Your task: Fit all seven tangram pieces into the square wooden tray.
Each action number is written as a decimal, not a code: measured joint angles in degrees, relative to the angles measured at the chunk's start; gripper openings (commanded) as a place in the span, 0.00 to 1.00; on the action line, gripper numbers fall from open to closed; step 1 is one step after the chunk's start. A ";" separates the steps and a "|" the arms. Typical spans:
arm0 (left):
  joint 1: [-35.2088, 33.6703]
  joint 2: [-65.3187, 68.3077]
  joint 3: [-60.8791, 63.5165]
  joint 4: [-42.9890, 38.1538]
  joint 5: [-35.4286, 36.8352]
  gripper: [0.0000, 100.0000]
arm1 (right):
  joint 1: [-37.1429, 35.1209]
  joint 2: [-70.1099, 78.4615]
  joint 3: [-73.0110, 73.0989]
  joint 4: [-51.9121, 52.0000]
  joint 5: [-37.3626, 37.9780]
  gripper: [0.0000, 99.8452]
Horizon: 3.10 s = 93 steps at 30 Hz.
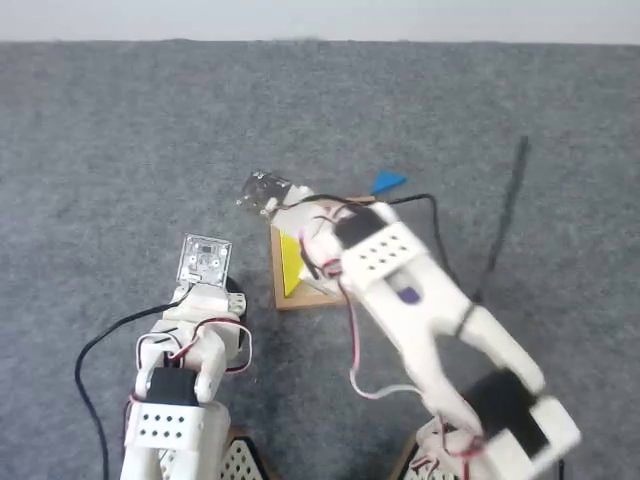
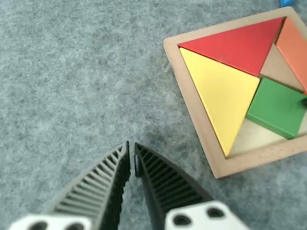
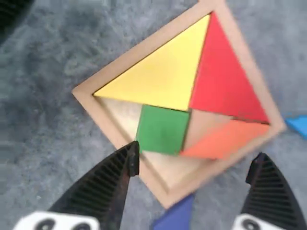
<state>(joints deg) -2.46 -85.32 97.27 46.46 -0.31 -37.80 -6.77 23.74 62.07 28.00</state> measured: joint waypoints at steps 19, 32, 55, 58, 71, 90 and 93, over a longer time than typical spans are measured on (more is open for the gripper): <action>0.00 0.00 0.00 0.00 0.00 0.02 | 22.51 -10.73 12.57 6.95 -3.52 0.34; 0.00 0.00 0.00 0.00 0.00 0.02 | 20.84 -10.73 15.12 8.53 -3.52 0.28; 0.00 0.00 0.00 0.00 0.00 0.02 | 14.42 -2.90 27.25 -6.07 2.64 0.27; 0.00 0.00 0.00 0.00 0.00 0.02 | 14.42 -2.81 27.25 -6.24 2.64 0.21; 0.00 0.00 0.00 0.00 0.00 0.02 | 14.77 -2.90 26.90 -6.77 2.29 0.18; 0.00 0.00 0.00 0.00 0.00 0.02 | 30.77 -2.73 20.22 -2.81 -5.10 0.22; 0.00 0.00 0.00 0.00 0.00 0.02 | 25.85 -2.90 20.22 -0.79 -5.01 0.29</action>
<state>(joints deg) -2.46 -85.32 97.27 46.46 -0.31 -11.96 -9.67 43.96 61.27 22.99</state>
